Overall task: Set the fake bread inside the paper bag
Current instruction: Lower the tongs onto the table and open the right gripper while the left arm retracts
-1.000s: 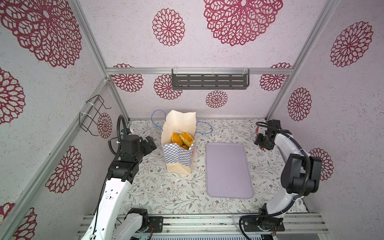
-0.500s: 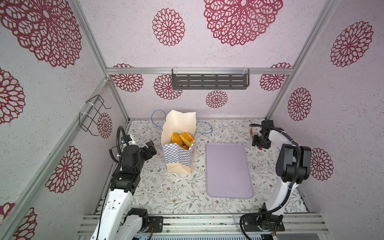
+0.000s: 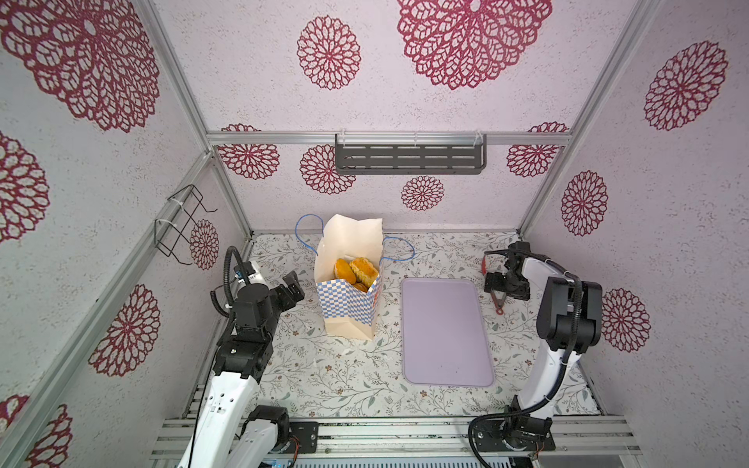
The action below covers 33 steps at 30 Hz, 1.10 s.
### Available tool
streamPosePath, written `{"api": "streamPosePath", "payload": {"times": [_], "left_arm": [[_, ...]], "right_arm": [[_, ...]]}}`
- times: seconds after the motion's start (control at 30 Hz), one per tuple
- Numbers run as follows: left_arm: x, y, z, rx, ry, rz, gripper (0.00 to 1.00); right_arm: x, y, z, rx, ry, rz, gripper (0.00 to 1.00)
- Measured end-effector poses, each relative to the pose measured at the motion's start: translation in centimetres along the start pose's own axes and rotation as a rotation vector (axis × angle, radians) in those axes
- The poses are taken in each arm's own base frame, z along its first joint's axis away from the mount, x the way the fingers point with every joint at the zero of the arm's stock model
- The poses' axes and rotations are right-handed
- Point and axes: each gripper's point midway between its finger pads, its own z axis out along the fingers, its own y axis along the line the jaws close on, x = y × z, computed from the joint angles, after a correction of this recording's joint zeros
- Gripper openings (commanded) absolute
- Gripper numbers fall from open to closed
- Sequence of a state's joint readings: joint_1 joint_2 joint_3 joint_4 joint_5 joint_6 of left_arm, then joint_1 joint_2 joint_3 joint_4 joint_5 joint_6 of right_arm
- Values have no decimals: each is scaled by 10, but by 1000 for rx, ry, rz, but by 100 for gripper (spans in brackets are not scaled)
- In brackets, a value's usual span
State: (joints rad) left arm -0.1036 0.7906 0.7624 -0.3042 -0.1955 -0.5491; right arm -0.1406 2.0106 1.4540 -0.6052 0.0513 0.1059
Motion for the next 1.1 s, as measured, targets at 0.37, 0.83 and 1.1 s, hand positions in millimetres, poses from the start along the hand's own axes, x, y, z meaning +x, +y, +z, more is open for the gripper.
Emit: {"api": "streamPosePath", "payload": {"times": [0.37,0.83,1.1], "left_arm": [[-4,-1,9,11,-61,69,97],[21,47,48,-216,-119,194,97],[41,83,65,-391,-121,263,97]], "right_arm": [[-23,-17,-85,50,-319,91,99],[-17,-56,-197,137,-888,297,98],[49,-56,-140,203,-894,224,99]]}}
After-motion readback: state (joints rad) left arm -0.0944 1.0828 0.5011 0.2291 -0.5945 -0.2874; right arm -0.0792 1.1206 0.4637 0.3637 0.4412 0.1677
